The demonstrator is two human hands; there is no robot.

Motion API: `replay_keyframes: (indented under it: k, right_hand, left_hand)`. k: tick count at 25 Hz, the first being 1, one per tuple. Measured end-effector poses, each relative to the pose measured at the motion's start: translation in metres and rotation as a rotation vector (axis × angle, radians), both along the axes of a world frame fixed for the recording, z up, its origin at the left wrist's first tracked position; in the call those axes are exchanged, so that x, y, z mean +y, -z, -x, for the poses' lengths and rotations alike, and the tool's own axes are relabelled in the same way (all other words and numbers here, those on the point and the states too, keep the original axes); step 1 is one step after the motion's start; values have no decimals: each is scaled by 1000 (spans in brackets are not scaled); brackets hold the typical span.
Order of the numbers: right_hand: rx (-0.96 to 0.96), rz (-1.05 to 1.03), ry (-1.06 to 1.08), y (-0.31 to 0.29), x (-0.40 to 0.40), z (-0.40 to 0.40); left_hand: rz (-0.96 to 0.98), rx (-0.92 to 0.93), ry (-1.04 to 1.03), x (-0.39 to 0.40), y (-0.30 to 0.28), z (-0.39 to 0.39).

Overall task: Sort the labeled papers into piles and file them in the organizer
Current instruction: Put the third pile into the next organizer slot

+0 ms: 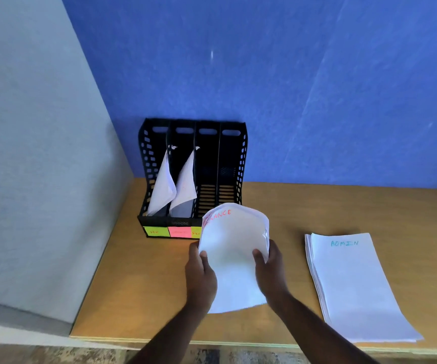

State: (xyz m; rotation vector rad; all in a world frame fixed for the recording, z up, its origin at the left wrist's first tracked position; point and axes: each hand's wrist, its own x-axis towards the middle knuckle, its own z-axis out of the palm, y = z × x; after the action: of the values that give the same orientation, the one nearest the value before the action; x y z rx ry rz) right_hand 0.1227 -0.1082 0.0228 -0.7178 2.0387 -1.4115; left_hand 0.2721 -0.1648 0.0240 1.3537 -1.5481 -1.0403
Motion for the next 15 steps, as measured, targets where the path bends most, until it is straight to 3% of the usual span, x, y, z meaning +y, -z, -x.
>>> replay_keyframes:
  k: [3,7,12,15]
  right_hand:
    - [104,175,32,-26,0,-6]
    - [168,319,31,-34,11,-9]
    - [167,63,-29,2,25,-9]
    - [136,30,-17,11,27,-3]
  left_hand:
    - [240,132,35,13,-27,11]
    - [331,165,67,17,-21,8]
    - [201,-59,36,19,16,-7]
    - [210,-107,52,15,22,-6]
